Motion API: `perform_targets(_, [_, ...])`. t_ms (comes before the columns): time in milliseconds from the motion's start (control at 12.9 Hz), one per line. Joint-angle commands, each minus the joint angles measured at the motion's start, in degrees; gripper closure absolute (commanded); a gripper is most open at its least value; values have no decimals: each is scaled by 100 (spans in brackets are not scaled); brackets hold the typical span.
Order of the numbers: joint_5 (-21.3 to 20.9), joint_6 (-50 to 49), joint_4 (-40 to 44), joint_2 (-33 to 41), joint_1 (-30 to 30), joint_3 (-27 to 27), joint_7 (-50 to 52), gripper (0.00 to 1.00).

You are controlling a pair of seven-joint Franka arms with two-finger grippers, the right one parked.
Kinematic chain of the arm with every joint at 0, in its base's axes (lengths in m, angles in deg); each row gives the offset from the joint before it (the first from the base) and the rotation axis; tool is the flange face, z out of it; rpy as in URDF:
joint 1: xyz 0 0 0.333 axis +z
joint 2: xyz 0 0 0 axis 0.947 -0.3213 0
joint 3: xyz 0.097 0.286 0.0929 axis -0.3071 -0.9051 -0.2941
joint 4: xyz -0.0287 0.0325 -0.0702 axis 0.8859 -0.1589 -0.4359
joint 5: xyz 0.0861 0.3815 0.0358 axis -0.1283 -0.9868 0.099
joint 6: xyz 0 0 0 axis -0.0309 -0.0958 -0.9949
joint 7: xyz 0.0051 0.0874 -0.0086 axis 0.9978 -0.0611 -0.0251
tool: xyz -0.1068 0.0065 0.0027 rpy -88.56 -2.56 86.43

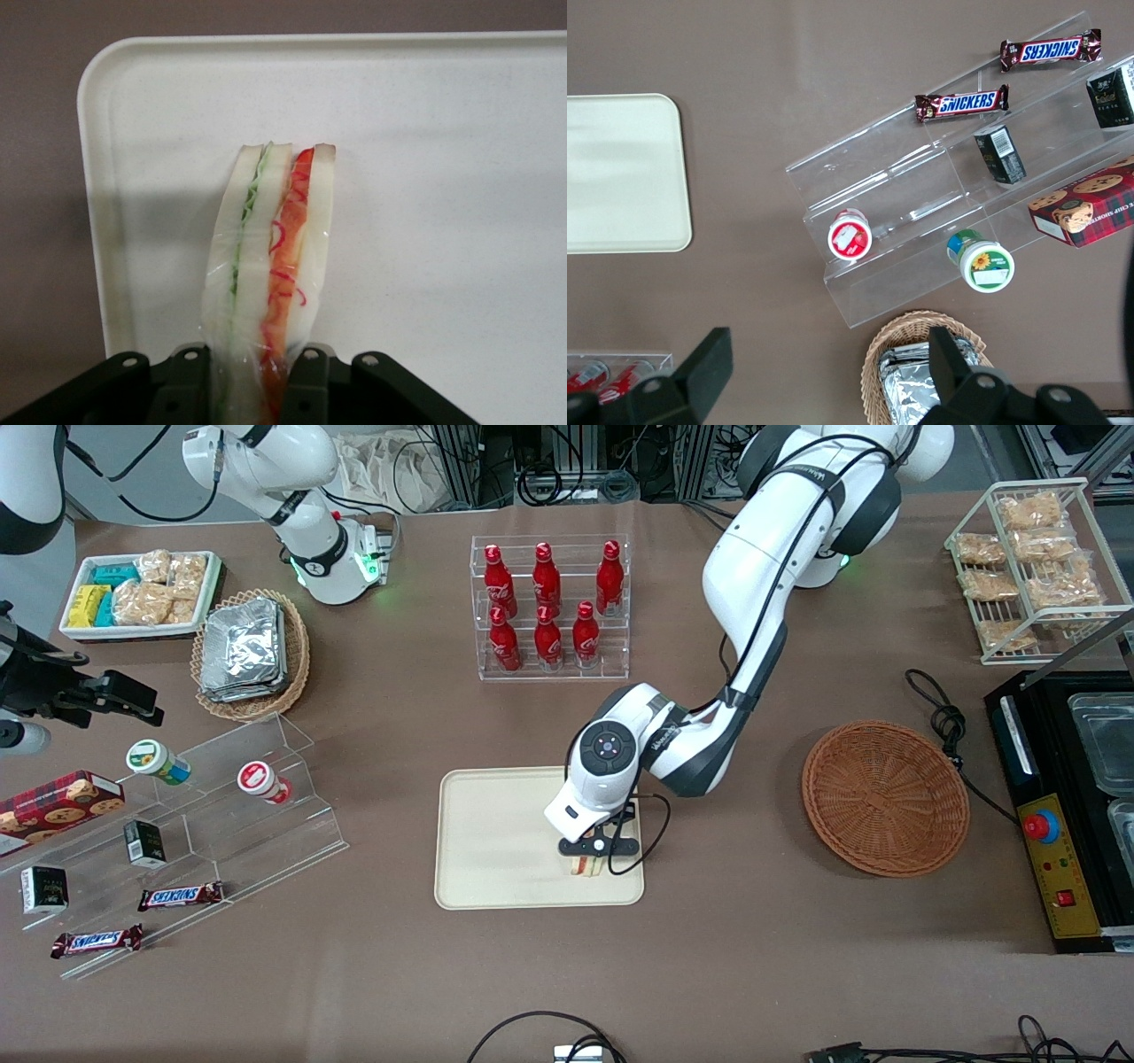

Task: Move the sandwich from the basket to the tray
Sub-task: 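Lower the sandwich onto the tray and open the left gripper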

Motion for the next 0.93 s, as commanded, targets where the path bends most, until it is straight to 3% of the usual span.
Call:
perform_targets(0, [-38,-18,240,-121,-64,-36,114,48])
perform_targets(77, [-38,-9,240,-121,-64,-36,254,11])
perform_targets(155, [-29,43,248,-113,-64,-36,533,1])
perform_targets(542, [-64,97,257,202,-29,-88,1275,0])
perform_targets(852, [-73,-1201,257,905,15,-474,1336,0])
